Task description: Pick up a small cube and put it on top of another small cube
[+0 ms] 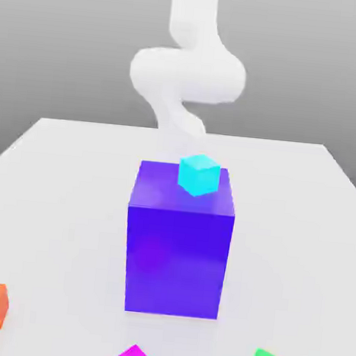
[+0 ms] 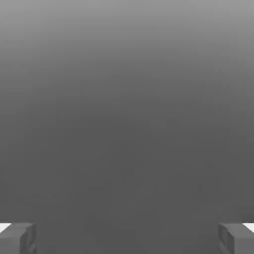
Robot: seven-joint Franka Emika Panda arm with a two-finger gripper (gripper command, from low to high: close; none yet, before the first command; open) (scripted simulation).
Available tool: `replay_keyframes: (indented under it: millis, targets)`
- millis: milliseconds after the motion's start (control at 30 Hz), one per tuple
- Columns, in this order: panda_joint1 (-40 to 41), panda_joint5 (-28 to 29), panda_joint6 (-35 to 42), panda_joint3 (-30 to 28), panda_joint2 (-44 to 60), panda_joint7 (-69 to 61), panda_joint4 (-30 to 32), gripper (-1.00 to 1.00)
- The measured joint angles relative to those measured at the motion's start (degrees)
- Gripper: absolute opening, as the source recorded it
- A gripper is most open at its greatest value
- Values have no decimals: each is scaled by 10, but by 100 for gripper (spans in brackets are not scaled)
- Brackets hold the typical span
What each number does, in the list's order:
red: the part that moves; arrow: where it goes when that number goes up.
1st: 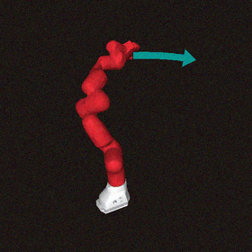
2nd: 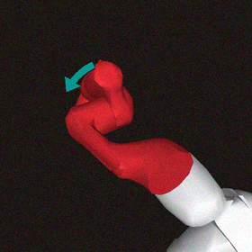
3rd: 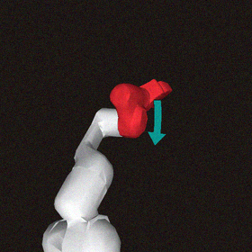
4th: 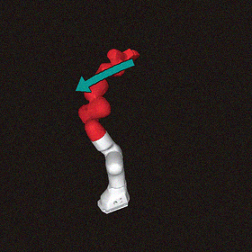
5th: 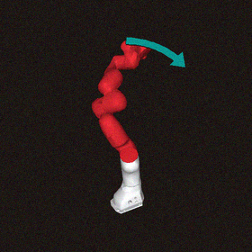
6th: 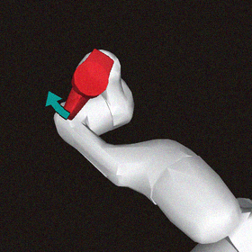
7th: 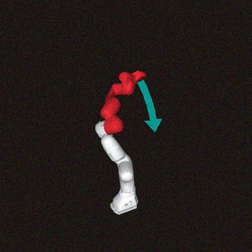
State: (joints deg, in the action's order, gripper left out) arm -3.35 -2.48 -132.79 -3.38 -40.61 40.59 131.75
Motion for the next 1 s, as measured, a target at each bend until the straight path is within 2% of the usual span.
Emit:
replay_keyframes:
  millis: [333,633,833,1000]
  targets:
    - [-105,-119,-40,-110,213,-225,-1,0]
    - [-130,-207,-77,-136,399,-412,-2,0]
    - [-125,-209,-118,-134,504,-498,3,0]
    - [-125,-167,-163,-143,575,-539,10,0]
